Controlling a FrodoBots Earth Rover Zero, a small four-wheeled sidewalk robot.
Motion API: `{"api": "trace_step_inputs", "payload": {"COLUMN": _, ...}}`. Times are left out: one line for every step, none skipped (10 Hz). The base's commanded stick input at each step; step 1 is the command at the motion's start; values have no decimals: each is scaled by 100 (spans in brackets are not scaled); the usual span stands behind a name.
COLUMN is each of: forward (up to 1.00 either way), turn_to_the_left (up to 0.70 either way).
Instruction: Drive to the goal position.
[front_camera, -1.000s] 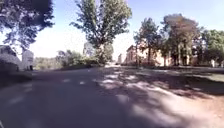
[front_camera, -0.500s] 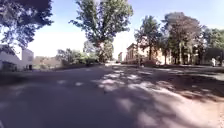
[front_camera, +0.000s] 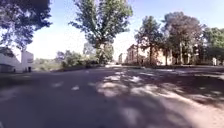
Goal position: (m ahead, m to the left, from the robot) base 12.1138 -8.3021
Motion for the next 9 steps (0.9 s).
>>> {"api": "trace_step_inputs", "payload": {"forward": 70, "turn_to_the_left": 0}}
{"api": "trace_step_inputs", "payload": {"forward": 70, "turn_to_the_left": 0}}
{"api": "trace_step_inputs", "payload": {"forward": 70, "turn_to_the_left": 0}}
{"api": "trace_step_inputs", "payload": {"forward": 70, "turn_to_the_left": 0}}
{"api": "trace_step_inputs", "payload": {"forward": 70, "turn_to_the_left": 0}}
{"api": "trace_step_inputs", "payload": {"forward": 70, "turn_to_the_left": 0}}
{"api": "trace_step_inputs", "payload": {"forward": 70, "turn_to_the_left": 0}}
{"api": "trace_step_inputs", "payload": {"forward": 70, "turn_to_the_left": 0}}
{"api": "trace_step_inputs", "payload": {"forward": 70, "turn_to_the_left": 0}}
